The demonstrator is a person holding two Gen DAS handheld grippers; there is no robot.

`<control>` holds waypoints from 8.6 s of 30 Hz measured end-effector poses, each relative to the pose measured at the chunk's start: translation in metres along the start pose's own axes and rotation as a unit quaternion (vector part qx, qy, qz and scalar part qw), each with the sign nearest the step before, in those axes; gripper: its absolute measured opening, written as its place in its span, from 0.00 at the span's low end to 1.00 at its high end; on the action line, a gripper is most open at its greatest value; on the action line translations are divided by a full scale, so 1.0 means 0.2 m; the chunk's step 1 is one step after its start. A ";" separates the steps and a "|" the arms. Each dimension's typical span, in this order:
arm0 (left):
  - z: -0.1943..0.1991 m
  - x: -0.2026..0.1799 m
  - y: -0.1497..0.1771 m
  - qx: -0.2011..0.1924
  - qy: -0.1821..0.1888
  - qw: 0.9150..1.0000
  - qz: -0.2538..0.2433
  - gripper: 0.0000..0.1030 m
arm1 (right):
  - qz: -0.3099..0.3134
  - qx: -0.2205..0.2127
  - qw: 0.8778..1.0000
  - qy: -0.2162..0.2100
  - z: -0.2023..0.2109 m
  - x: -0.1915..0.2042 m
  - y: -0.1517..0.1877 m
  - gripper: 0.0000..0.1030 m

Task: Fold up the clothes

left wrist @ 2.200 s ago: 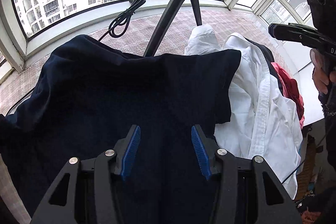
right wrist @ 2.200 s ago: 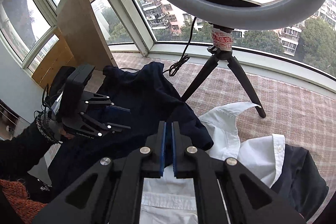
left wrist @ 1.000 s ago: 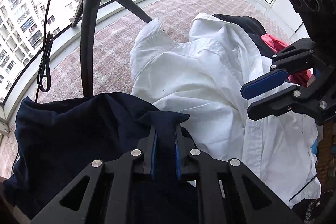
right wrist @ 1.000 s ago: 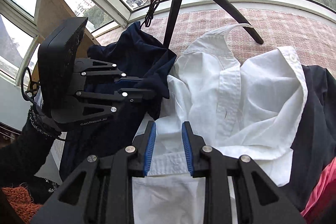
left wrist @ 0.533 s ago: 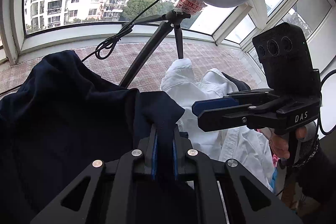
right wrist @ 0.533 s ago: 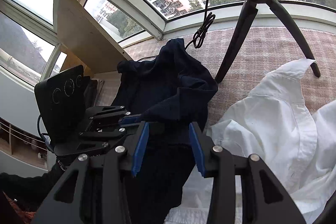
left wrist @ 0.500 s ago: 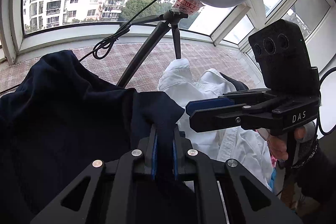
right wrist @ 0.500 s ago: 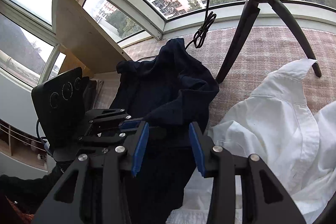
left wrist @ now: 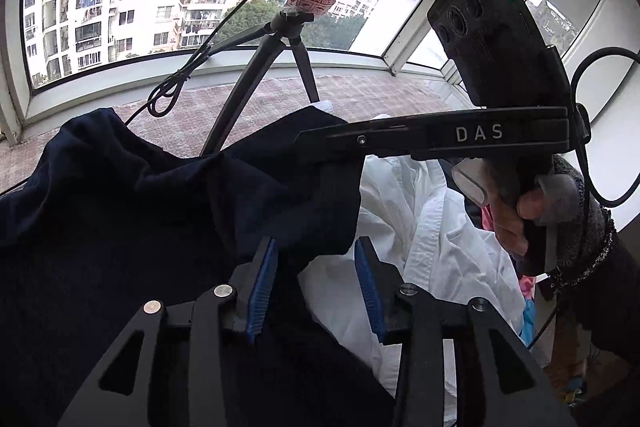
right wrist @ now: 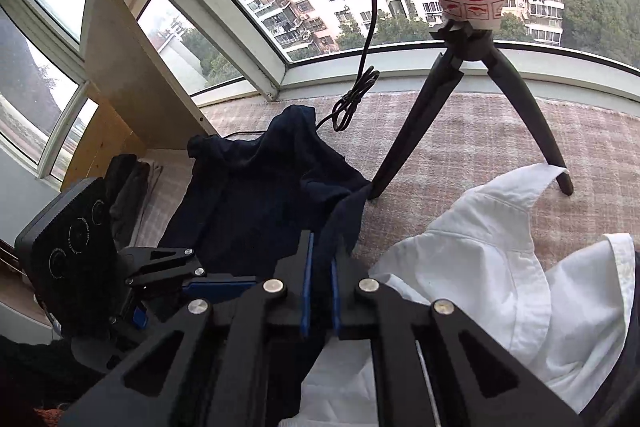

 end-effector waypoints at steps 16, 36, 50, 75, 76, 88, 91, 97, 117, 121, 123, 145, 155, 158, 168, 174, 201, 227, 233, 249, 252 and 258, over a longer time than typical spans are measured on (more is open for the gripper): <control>-0.34 -0.31 -0.03 0.043 -0.029 0.992 -0.111 0.40 | 0.069 -0.007 0.993 0.100 -0.07 -0.10 -0.21 0.07; -0.31 -0.29 -0.10 0.023 0.077 0.996 -0.031 0.06 | 0.045 -0.007 0.994 0.096 -0.06 -0.22 -0.16 0.07; -0.25 -0.30 -0.15 -0.050 0.147 0.987 0.038 0.00 | 0.045 -0.041 0.992 0.112 0.06 -0.13 -0.21 0.07; 0.35 0.58 0.31 -0.042 -0.008 0.991 0.126 0.01 | 0.022 0.059 0.998 -0.005 -0.11 0.26 0.28 0.49; 0.31 0.59 0.28 -0.034 0.000 0.992 0.120 0.04 | 0.028 0.072 0.997 0.003 -0.14 0.22 0.34 0.49; -0.17 0.47 -0.04 0.084 -0.030 0.995 -0.042 0.26 | 0.096 0.091 0.990 0.041 -0.33 0.13 0.46 0.42; -0.26 0.49 -0.07 0.114 -0.062 0.989 -0.070 0.26 | 0.092 0.092 0.991 0.035 -0.34 0.11 0.48 0.34; -0.36 0.48 -0.04 0.146 -0.056 0.984 -0.089 0.03 | 0.112 0.093 0.989 0.036 -0.37 0.12 0.50 0.21; -0.23 0.64 -0.28 0.073 -0.042 0.996 0.005 0.03 | 0.297 0.071 0.951 0.052 -0.08 0.23 0.64 0.08; -0.07 0.59 -0.24 0.071 -0.036 0.997 -0.019 0.21 | 0.219 0.030 0.974 0.046 0.02 0.17 0.47 0.16; 0.02 0.57 -0.15 0.081 -0.045 0.995 -0.038 0.25 | 0.206 0.015 0.977 0.057 0.02 0.13 0.40 0.23; -0.03 0.71 -0.04 0.135 -0.071 0.987 -0.044 0.01 | 0.218 -0.007 0.976 0.009 0.03 0.29 0.31 0.04; -0.09 0.84 0.07 0.179 -0.102 0.977 -0.046 0.07 | 0.172 0.116 0.978 0.008 -0.12 0.24 0.74 0.39; -0.03 0.78 -0.03 0.152 -0.094 0.983 -0.050 0.07 | 0.146 0.102 0.984 0.019 -0.14 0.19 0.71 0.39; -0.32 0.60 -0.20 0.163 -0.074 0.979 -0.096 0.14 | 0.184 0.136 0.971 0.064 -0.38 0.16 0.77 0.30; -0.42 0.58 -0.25 0.144 -0.065 0.985 -0.076 0.08 | 0.098 0.142 0.984 0.040 -0.33 -0.04 0.77 0.07; 0.98 -0.15 0.88 0.062 -0.125 0.988 0.061 0.23 | 0.048 0.073 0.995 -0.043 0.10 0.12 0.84 0.29; 0.24 -1.63 1.67 0.125 -0.040 0.987 -0.097 0.24 | -0.058 -0.058 0.996 0.024 1.48 -0.23 1.54 0.57; 0.16 -1.65 1.65 0.113 -0.064 0.984 -0.123 0.21 | -0.060 -0.046 0.997 0.021 1.48 -0.21 1.64 0.57; 0.83 -1.44 1.47 -0.021 -0.033 0.997 0.064 0.01 | 0.039 0.023 0.999 -0.024 0.38 0.28 0.73 0.57; 0.84 -1.36 1.50 -0.016 -0.040 0.994 0.096 0.01 | 0.027 0.037 0.999 0.011 0.04 0.21 0.53 0.57; 0.76 -1.27 1.58 0.002 -0.047 0.990 0.135 0.01 | 0.020 0.071 0.995 0.070 -0.44 0.08 0.33 0.57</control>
Point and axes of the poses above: each gripper's, at about its wrist camera, not at the fingertips, and z roughly against the way its jaws point, x to its left, y to its underside, the point moved 10 cm from there along -z, roughly the way its jaws point, and after that the axes turned 12 degrees about -z, right-handed, at the moved point
